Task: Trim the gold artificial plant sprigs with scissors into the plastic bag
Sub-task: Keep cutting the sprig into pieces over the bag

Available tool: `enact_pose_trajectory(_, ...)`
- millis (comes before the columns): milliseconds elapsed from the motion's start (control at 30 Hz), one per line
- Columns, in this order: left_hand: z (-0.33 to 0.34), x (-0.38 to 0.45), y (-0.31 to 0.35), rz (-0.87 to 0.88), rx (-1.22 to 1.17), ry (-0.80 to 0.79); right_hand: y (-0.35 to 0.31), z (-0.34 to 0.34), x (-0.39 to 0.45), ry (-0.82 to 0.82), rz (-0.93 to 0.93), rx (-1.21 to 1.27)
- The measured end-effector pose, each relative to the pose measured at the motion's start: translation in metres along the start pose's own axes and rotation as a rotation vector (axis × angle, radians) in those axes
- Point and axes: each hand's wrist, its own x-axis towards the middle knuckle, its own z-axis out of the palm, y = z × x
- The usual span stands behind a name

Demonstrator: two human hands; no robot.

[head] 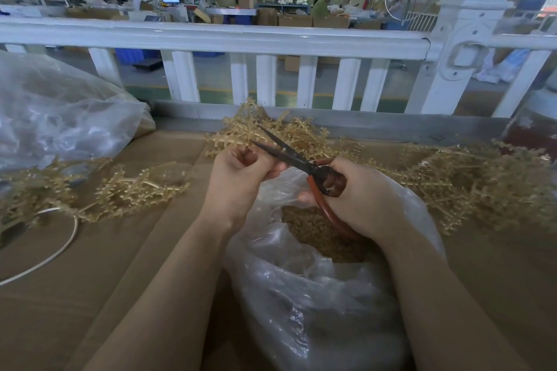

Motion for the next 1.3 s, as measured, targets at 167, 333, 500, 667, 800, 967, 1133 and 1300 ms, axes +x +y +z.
enact_pose_trajectory(167,-0.0025,-0.0007,0.001,0.024,0.02,-0.025,-0.0014,-0.0004,0.0001,0.014,-0.024,0.017)
enact_pose_trajectory(333,-0.0049,0.0008,0.0006,0.044,0.079,0.007,-0.0016,-0.001,0.0,-0.005,-0.006,0.018)
enact_pose_trajectory(500,-0.0066,0.0028,-0.0017,0.059,0.104,0.043,-0.0019,0.0004,-0.0005,0.018,-0.024,0.019)
enact_pose_trajectory(667,-0.0073,0.0022,0.0004,0.031,0.112,0.037,0.0034,0.0023,0.0007,0.055,-0.043,0.009)
enact_pose_trajectory(800,-0.0078,0.002,0.0006,0.027,0.138,0.006,0.003,0.0017,-0.0005,0.091,-0.084,-0.054)
enact_pose_trajectory(967,-0.0068,0.0016,0.0012,0.017,0.129,-0.031,0.0031,0.0009,-0.0017,0.091,-0.076,-0.079)
enact_pose_trajectory(1133,-0.0083,0.0027,-0.0004,0.025,0.116,-0.039,0.0018,0.0009,-0.0015,0.083,-0.062,-0.041)
enact_pose_trajectory(1300,-0.0086,0.0026,-0.0015,0.034,0.145,-0.028,0.0045,0.0006,-0.0007,0.048,-0.029,-0.026)
